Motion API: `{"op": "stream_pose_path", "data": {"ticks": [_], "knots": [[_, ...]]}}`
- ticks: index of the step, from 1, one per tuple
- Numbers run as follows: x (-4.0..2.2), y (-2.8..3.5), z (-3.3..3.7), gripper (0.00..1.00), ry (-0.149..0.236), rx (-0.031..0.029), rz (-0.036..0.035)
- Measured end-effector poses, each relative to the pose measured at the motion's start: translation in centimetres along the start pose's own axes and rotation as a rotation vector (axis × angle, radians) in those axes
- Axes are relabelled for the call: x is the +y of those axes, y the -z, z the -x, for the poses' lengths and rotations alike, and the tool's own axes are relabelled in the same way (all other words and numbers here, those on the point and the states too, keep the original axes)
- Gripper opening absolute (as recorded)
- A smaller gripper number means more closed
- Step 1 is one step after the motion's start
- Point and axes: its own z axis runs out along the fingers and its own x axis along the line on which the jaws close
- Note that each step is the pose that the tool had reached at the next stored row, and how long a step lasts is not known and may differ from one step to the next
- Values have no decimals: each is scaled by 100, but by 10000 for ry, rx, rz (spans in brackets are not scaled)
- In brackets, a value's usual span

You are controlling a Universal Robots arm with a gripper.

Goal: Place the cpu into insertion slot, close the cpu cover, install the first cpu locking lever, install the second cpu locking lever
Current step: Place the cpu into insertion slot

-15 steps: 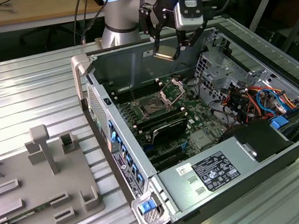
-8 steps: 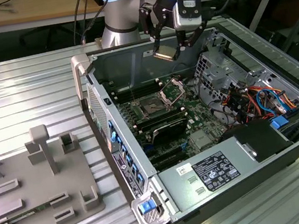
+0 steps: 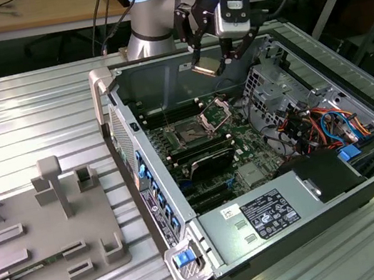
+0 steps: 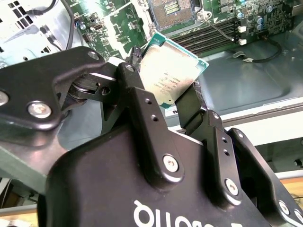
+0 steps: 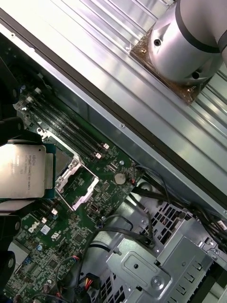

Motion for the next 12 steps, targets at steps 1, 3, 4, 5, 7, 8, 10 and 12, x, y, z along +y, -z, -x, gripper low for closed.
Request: {"op": "stream_pose_path", "data": {"ticks": [1, 3, 4, 5, 7, 8, 10, 12], "knots": [[0, 0, 0, 55, -29, -2, 0], [0, -1, 0, 55, -94, -9, 1], [-1, -1, -1, 55, -124, -11, 2], [-1, -1, -1, 55, -155, -14, 3], [-2, -1, -2, 55, -222, -20, 4], [-3, -2, -2, 55, -256, -23, 5], [-4, -2, -3, 55, -332, -30, 6], [-5, -2, -4, 55, -402, -36, 8]]}}
